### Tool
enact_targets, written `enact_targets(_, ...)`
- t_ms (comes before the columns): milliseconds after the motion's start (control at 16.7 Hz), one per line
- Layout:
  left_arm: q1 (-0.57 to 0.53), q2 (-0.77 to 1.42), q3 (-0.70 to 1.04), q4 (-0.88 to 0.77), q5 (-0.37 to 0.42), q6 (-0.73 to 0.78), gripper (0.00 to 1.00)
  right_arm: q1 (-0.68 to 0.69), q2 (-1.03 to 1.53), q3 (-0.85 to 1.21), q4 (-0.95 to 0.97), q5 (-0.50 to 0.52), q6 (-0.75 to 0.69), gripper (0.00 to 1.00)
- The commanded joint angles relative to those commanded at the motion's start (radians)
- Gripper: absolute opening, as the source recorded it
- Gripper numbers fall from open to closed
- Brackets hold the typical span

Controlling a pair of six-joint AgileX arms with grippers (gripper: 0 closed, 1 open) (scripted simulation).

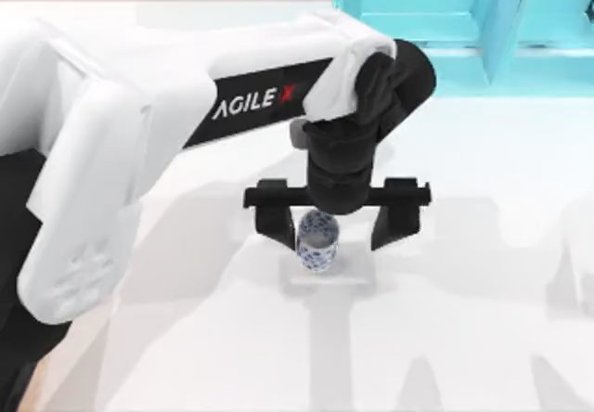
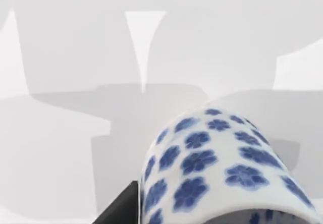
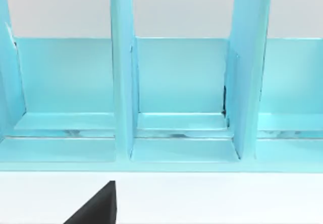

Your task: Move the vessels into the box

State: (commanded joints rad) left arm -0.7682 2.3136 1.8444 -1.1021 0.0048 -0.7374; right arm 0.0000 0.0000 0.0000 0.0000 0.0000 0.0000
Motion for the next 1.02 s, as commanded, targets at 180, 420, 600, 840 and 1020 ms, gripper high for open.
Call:
enact_targets(180,0.0,0.0,0.0,0.0,0.0,0.0,0.47,0.0,0.0,0.0,0.0,0.0,0.0,1.0)
enact_targets(420,0.0,0.0,0.0,0.0,0.0,0.0,0.17,0.0,0.0,0.0,0.0,0.0,0.0,1.0)
enact_targets(600,0.0,0.0,0.0,0.0,0.0,0.0,0.0,0.0,0.0,0.0,0.0,0.0,0.0,1.0)
enact_targets(840,0.0,0.0,0.0,0.0,0.0,0.0,0.0,0.0,0.0,0.0,0.0,0.0,0.0,1.0)
enact_targets(1020,0.0,0.0,0.0,0.0,0.0,0.0,0.0,0.0,0.0,0.0,0.0,0.0,0.0,1.0)
